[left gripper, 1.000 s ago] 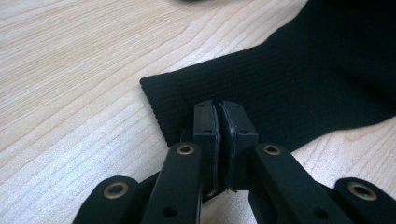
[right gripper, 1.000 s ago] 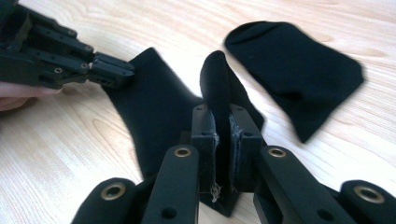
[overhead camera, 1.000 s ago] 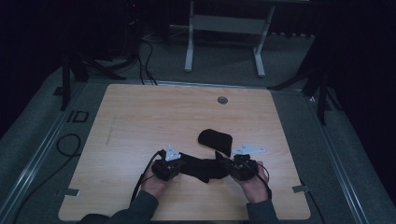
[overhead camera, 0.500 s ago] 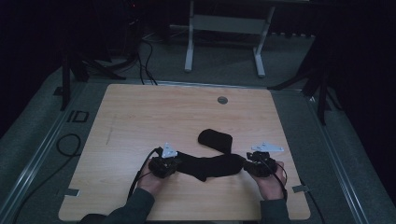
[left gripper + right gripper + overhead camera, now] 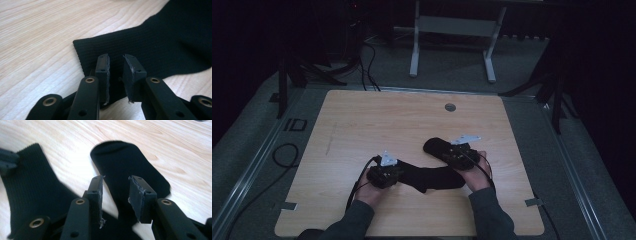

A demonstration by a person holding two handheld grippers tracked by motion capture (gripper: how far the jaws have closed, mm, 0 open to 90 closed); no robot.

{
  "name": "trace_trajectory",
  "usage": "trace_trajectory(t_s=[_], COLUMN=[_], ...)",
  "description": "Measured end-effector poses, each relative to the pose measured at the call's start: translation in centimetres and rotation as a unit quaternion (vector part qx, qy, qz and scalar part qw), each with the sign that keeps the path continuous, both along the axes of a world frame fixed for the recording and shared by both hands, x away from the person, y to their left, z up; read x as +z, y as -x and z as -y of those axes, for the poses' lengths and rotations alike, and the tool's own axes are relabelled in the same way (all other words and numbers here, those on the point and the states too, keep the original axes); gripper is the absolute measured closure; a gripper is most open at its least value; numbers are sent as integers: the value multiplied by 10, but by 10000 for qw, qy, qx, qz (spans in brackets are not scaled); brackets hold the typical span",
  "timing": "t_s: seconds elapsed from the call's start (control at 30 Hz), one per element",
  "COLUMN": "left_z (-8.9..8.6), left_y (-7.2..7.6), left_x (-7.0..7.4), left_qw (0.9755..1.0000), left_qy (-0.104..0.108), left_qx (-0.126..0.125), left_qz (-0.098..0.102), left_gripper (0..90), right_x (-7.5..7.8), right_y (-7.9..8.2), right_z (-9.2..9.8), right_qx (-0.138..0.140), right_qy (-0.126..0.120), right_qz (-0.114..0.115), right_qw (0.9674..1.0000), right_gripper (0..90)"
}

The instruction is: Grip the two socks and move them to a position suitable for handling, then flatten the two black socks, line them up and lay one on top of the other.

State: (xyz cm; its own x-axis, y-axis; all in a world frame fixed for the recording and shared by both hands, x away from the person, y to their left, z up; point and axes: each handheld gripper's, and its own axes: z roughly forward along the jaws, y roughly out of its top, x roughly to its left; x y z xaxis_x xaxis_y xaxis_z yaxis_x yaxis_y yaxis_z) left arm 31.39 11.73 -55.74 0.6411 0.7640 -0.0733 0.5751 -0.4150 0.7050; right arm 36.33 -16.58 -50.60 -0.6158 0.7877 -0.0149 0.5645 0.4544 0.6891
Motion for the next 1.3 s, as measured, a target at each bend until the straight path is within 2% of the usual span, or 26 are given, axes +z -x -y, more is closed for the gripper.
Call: trace_trajectory(t_s=[0.13,0.33,0.57,0.87,0.9,1.0,1.13,1.23,1.3], left_z=[-2,-1,-1,0,0,1,1,2,2], left_y=[-2,-3,-3,-3,-3,-3,-3,-2,-2], left_x=[0,-1,-1,-1,-1,-1,-1,-1,-1], left_qw=[10000,9999,9999,10000,10000,10000,10000,10000,10000], left_qy=[77,87,95,76,68,85,93,71,75], left_qx=[38,50,56,35,26,24,22,13,12], left_qz=[-18,-16,-26,-20,-17,-21,-18,-16,-14], left_gripper=[719,710,701,696,692,688,684,678,670], right_x=[-2,-8,-16,-25,-28,-28,-28,-28,-26], right_y=[-19,-45,-63,-71,-74,-74,-72,-68,-66], right_z=[-17,-44,-61,-67,-67,-68,-74,-78,-78], right_qx=[59,176,44,-106,-128,-136,87,441,579], right_qy=[-105,1,-23,201,195,228,278,328,324], right_qz=[-154,-459,-786,-935,-1002,-1020,-1017,-967,-919], right_qw=[9998,9988,9969,9954,9947,9944,9944,9938,9936], right_gripper=[634,628,612,596,593,593,601,608,620])
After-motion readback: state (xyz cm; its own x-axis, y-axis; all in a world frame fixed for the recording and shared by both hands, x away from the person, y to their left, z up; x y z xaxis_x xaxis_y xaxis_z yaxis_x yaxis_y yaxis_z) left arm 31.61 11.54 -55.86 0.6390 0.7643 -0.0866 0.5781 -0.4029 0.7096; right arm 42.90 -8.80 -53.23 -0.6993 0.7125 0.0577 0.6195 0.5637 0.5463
